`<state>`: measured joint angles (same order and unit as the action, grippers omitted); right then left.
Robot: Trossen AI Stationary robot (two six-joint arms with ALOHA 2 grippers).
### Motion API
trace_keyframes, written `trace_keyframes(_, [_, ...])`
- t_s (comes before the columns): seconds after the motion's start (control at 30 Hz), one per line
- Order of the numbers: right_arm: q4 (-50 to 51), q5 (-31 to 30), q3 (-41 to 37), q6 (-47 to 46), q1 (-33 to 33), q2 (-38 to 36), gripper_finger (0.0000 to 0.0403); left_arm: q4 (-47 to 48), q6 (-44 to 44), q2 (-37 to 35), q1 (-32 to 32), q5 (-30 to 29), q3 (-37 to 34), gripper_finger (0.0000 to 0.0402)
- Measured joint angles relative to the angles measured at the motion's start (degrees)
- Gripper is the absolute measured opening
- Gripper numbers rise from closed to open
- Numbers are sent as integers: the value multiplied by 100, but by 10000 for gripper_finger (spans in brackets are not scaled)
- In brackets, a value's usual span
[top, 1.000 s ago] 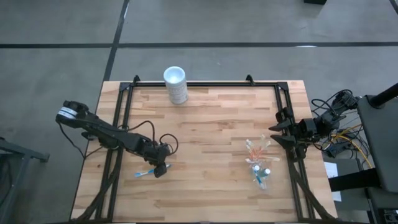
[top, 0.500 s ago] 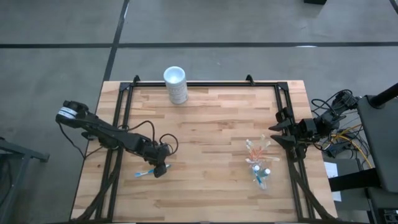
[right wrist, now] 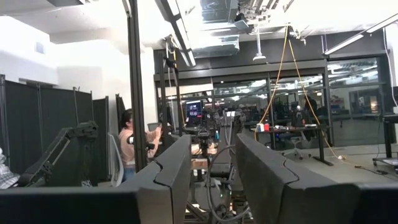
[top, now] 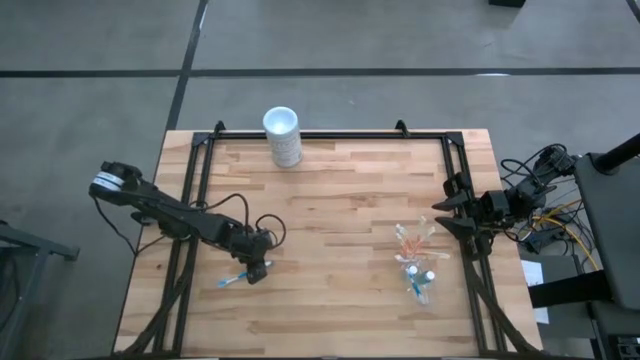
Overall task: Pick & Place toothbrushing station
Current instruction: Put the blue toothbrush into the bottom section of the transparent organizer
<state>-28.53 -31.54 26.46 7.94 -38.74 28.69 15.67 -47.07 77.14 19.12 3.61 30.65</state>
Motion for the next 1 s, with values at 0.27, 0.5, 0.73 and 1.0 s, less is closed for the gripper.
trace_keyframes(0.27, [0,1,0,0,0,0,125,-19,-120,7,3,103,-4,53])
trace_keyframes(0.5, [0,0,0,0,1,0,132,-160,-138,4,8,145,0,14])
trace_keyframes(0.73, [0,0,0,0,1,1,124,-202,-54,4,8,73,2,5])
trace_keyframes(1.0, [0,0,0,0,1,2,119,-204,340,4,14,147,2,11])
